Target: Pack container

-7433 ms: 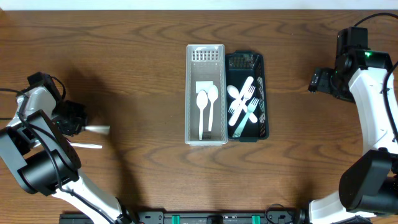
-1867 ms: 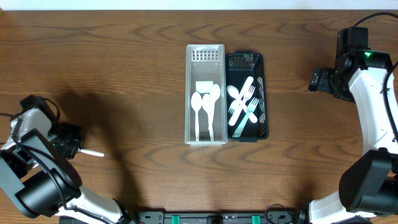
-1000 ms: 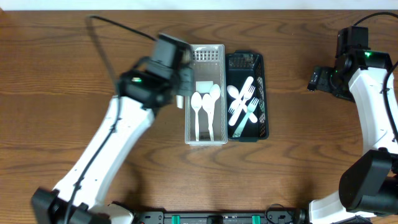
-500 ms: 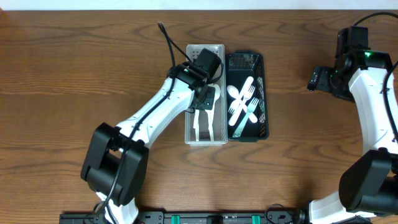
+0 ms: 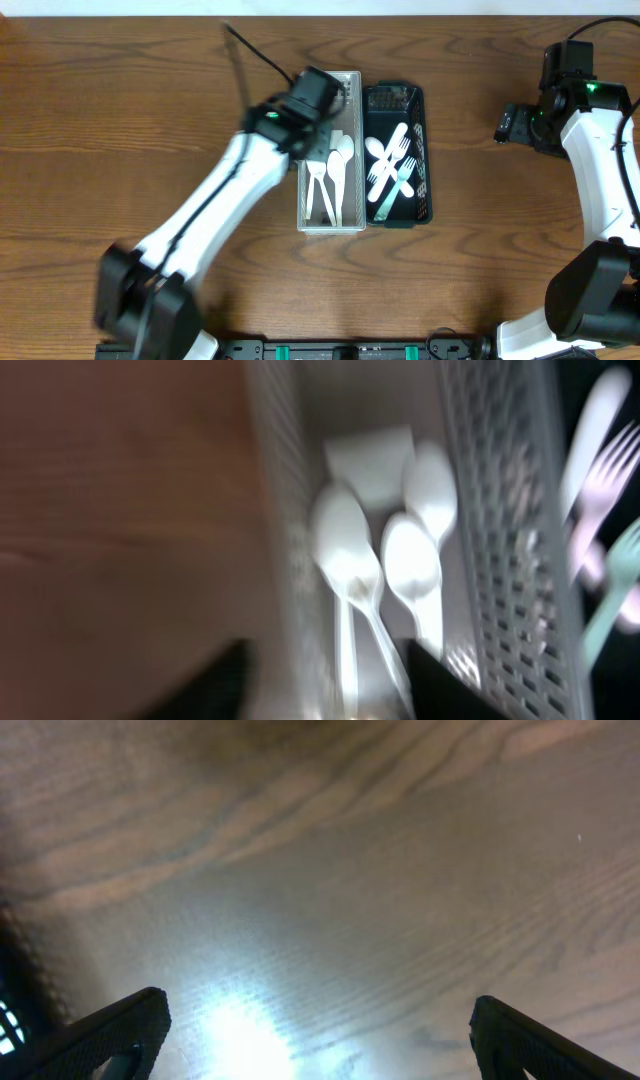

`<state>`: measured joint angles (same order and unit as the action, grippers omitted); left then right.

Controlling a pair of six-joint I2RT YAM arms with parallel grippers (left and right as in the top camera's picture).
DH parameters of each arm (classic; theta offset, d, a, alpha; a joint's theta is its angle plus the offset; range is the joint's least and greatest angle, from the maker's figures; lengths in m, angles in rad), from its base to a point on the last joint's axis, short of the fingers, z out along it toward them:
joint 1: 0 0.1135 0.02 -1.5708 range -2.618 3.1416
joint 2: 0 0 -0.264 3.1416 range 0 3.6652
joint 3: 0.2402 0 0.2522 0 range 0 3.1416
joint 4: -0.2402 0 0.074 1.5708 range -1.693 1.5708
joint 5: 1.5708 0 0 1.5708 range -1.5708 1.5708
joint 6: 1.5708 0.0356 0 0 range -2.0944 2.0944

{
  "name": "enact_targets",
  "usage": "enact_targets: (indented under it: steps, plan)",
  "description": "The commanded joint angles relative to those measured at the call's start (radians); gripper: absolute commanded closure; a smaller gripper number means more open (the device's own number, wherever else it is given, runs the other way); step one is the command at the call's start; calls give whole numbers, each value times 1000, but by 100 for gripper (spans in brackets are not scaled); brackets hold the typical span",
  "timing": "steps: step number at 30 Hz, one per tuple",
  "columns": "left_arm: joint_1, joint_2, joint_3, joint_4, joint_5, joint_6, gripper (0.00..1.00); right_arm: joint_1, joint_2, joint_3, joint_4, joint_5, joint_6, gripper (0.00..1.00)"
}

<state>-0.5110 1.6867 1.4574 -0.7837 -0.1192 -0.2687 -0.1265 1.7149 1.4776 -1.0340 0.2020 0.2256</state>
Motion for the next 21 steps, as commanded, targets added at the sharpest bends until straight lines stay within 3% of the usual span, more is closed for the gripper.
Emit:
enact_targets:
  steps: [1, 6, 11, 14, 18, 21]
  plan:
    - [97, -111, 37, 34, -99, 6, 2, 15, -3, -2, 33, -1, -2, 2]
    - [277, -138, 37, 184, -99, 6, 2, 91, -3, -2, 241, 0, -3, 1]
    - [400, -117, 37, 410, -99, 6, 2, 146, -3, -2, 632, 0, -3, 1]
    - [453, -118, 37, 470, -99, 43, 2, 152, -3, -2, 835, 0, -62, 1]
    - [494, -152, 29, 460, -97, 108, 2, 145, -26, -2, 855, 4, -370, 1]
    - [495, -228, -23, 480, -42, 108, 2, 129, -80, -3, 786, 3, -386, 1]
